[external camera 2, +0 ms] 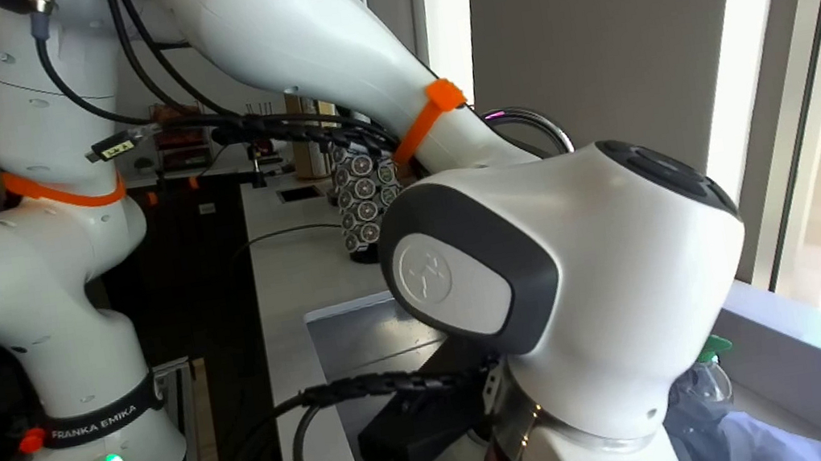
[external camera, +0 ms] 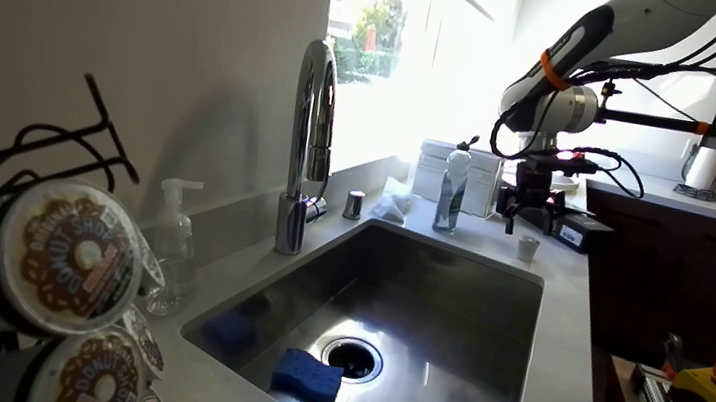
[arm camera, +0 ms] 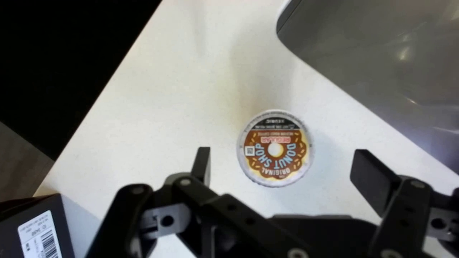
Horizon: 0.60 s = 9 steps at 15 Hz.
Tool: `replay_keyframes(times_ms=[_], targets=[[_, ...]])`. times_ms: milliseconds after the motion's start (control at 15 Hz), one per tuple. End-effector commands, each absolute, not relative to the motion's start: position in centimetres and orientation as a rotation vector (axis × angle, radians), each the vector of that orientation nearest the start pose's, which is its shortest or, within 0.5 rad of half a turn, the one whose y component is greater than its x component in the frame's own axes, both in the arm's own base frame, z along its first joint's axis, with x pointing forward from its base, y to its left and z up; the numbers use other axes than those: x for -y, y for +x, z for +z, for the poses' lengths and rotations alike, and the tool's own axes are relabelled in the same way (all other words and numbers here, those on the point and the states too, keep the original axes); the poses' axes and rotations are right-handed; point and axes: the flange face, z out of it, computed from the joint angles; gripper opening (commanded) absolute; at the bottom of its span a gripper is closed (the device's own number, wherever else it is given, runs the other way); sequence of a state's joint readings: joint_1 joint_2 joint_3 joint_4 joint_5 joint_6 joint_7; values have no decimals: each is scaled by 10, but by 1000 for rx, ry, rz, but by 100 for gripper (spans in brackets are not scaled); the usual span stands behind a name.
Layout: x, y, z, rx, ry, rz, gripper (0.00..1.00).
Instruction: Pick up the object from the stand and put it on the counter
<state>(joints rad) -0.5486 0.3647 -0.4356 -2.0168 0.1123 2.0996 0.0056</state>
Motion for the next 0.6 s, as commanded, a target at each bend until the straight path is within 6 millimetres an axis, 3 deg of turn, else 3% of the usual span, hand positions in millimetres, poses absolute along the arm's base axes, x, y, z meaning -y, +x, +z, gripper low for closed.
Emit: replay_keyframes(times_ms=[0,533], targets=[[458,318,290,-1479,-2676,267,100],[437,303,337,-1403,-2701,140,100]])
